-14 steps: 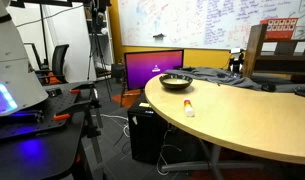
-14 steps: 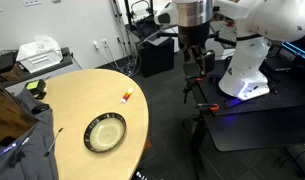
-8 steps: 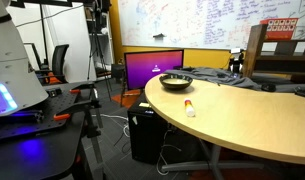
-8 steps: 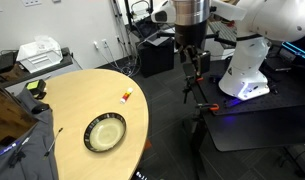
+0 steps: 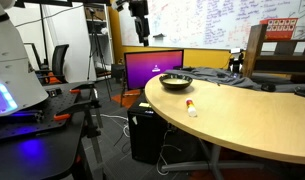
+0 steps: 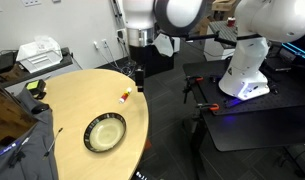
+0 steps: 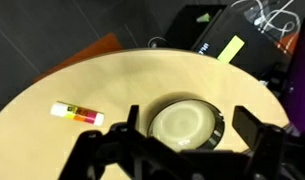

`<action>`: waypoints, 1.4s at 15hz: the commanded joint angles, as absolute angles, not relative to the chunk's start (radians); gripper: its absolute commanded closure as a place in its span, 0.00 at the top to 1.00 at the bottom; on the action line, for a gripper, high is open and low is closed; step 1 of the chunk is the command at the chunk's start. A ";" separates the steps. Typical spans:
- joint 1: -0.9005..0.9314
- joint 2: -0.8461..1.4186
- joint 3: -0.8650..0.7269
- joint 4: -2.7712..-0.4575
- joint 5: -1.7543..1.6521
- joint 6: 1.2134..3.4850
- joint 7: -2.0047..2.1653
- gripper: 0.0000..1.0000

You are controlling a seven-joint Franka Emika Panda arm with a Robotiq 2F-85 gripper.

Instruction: Move the plate to the right on the table

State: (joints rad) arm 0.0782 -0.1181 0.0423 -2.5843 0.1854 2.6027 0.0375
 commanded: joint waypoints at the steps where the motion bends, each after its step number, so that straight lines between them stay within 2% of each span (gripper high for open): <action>1: 0.082 0.168 0.034 -2.377 0.415 2.629 -0.004 1.00; 6: 0.016 0.474 0.102 -2.142 0.609 2.647 0.080 1.00; 14: -0.066 0.694 0.167 -2.012 0.737 2.788 0.100 1.00; 15: -0.071 0.712 0.172 -1.999 0.740 2.791 0.104 0.96; 16: -0.065 0.723 0.167 -1.993 0.733 2.798 0.116 0.82; 17: -0.068 0.738 0.170 -1.981 0.731 2.800 0.122 0.72; 18: -0.065 0.751 0.165 -1.970 0.723 2.799 0.132 0.68; 21: -0.063 0.777 0.163 -1.945 0.718 2.805 0.150 0.43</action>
State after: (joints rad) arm -0.0554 0.7510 0.1502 -1.9744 0.7215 2.7779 0.1083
